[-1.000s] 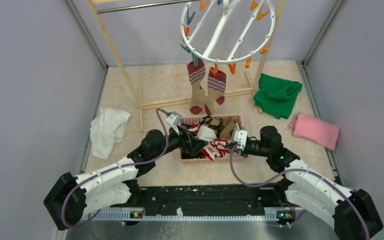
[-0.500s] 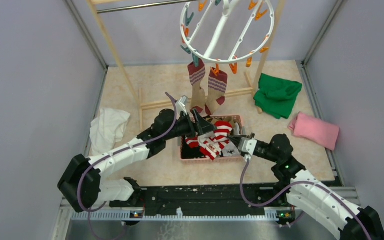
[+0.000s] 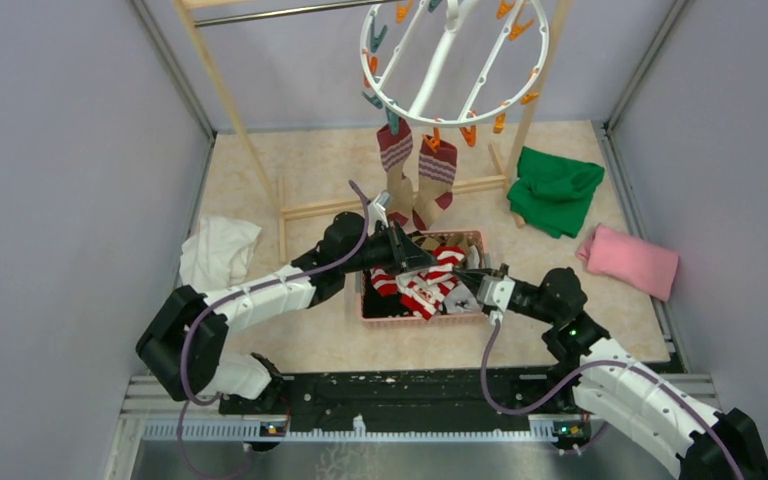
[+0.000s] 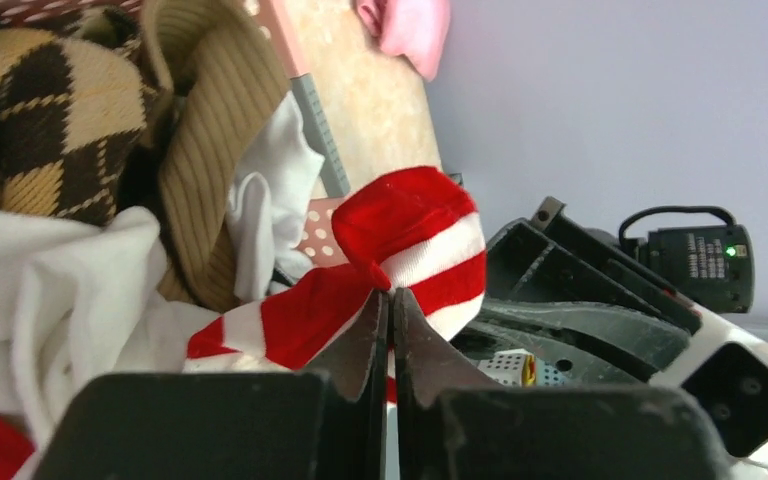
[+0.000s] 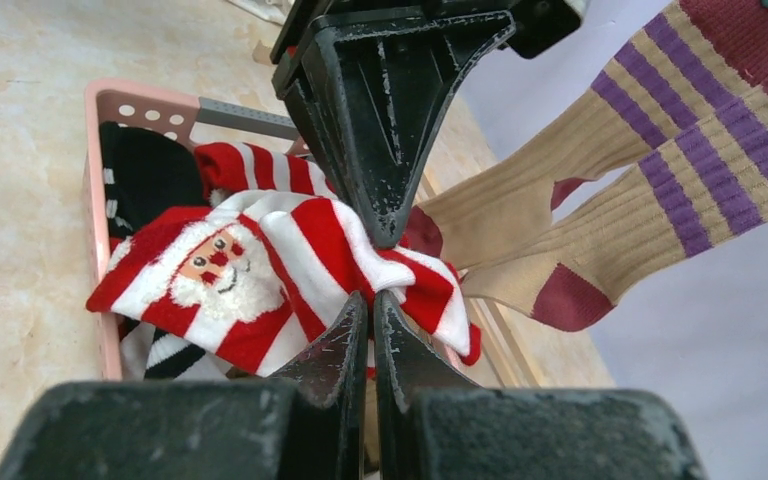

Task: Clip the socks to the hanger
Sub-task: Pick up the sock from the bin.

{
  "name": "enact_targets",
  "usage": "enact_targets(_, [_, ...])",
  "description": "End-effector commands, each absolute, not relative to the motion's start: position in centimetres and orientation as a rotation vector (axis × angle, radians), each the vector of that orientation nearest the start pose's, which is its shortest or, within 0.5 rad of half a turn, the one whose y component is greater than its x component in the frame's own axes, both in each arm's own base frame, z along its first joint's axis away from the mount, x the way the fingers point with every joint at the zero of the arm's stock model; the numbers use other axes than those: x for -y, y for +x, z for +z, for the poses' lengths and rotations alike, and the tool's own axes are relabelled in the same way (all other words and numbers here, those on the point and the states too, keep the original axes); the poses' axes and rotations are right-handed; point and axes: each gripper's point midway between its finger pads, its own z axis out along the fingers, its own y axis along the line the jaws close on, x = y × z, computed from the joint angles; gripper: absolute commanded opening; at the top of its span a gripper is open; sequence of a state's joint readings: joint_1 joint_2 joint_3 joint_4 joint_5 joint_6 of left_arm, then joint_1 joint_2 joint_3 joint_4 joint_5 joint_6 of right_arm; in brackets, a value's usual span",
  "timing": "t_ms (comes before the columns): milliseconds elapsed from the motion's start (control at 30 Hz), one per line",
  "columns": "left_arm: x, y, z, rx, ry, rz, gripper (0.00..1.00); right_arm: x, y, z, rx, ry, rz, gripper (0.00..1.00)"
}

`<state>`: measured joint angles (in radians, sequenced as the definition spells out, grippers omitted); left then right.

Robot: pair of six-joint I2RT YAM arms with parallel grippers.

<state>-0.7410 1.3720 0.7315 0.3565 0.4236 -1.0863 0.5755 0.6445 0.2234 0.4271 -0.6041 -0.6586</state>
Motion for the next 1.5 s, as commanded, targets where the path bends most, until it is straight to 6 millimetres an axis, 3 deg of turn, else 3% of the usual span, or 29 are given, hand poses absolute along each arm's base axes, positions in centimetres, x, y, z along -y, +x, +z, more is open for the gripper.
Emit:
enact_targets(0, [36.0, 22.8, 23.9, -1.936, 0.188, -1.637, 0.0, -23.2, 19.4, 21.7, -0.885, -1.251, 0.44, 0.01])
enact_targets(167, [34.8, 22.1, 24.5, -1.756, 0.494, -1.453, 0.0, -23.3, 18.9, 20.7, -0.981, -1.254, 0.525, 0.07])
enact_targets(333, [32.0, 21.8, 24.4, -1.488, 0.798, -1.115, 0.0, -23.2, 17.7, 20.3, -1.126, -1.217, 0.663, 0.43])
enact_targets(500, [30.1, 20.3, 25.1, -1.192, 1.053, -0.876, 0.0, -23.4, 16.3, 22.2, -1.169, -1.124, 0.816, 0.55])
enact_targets(667, [30.2, 19.6, 27.2, -1.081, 1.164, -0.817, 0.0, -23.9, 16.2, 25.0, -1.144, -1.033, 0.932, 0.68])
enact_targets(833, [30.7, 19.4, 28.8, -1.028, 1.16, -0.835, 0.0, -24.7, 16.0, 27.9, -1.136, -0.94, 1.072, 0.68])
enact_targets(1000, [31.0, 19.2, 30.1, -0.993, 1.11, -0.876, 0.0, -25.5, 17.0, 29.8, -1.165, -0.861, 1.158, 0.59])
enact_targets(1200, [30.0, 20.3, 33.5, -1.035, 0.906, -0.907, 0.0, -26.3, 17.2, 31.2, -1.129, -0.915, 1.168, 0.59])
enact_targets(1367, [27.1, 22.5, 37.2, -1.172, 0.591, -0.893, 0.0, -26.1, 16.7, 30.0, -1.106, -1.061, 1.081, 0.72])
enact_targets(1467, [26.3, 22.0, 38.8, -1.16, 0.534, -0.923, 0.0, -26.2, 16.2, 28.1, -1.089, -1.156, 1.052, 0.75])
